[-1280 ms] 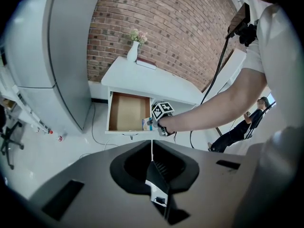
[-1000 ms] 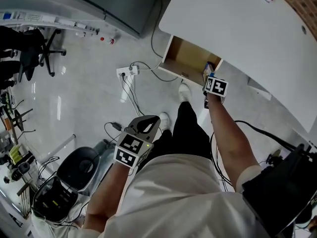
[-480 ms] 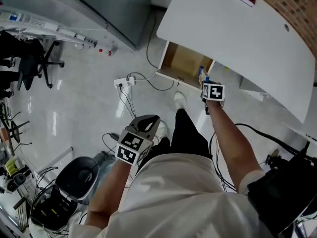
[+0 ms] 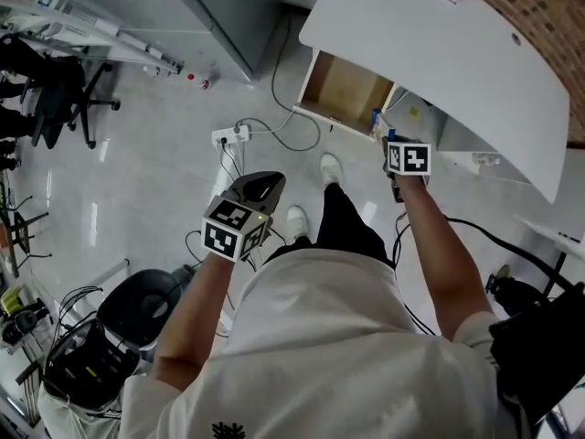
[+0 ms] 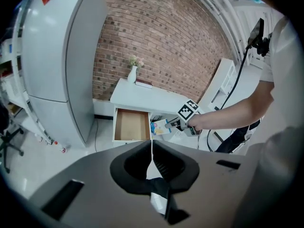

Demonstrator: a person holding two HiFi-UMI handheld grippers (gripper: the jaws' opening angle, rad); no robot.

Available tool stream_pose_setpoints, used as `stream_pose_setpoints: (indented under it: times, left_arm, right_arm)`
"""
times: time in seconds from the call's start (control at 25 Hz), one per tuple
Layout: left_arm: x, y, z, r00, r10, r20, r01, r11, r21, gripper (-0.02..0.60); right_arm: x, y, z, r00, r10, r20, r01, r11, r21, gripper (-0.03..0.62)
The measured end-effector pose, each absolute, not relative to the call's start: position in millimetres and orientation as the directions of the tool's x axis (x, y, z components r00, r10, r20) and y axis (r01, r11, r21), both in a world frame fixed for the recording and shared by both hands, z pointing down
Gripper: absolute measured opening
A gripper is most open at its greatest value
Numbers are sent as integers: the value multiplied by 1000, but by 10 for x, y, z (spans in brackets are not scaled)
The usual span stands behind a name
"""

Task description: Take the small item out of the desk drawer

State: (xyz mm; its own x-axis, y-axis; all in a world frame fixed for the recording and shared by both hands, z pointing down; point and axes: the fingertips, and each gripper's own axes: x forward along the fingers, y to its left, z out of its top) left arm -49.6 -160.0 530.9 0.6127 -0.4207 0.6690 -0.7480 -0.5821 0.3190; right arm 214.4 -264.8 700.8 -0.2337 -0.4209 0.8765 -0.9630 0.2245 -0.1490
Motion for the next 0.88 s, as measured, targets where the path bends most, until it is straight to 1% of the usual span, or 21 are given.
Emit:
stream_pose_setpoints:
  times: [0.12, 0.32, 0.64, 0.88]
  left_arm:
    - [-629, -1443, 5282, 615, -429, 662, -751, -575, 325, 28]
    - [-814, -1308, 5247, 620, -449, 644, -757, -560, 337, 28]
    - [-884, -1061, 5207, 642, -439, 629, -733, -591, 336, 28]
    - [-919, -843, 5198, 654, -423, 627, -719, -606, 341, 28]
  right_arm:
    - [2088, -2427, 6753, -237, -445, 864, -960, 245, -138, 110]
    - [1957, -2046, 6386, -270, -475, 837, -955, 245, -169, 109]
    - [1774, -1385, 5999, -302, -470, 829, -947, 245, -207, 109]
    - [1666, -1033, 5701, -325, -490, 809, -941, 251, -227, 109]
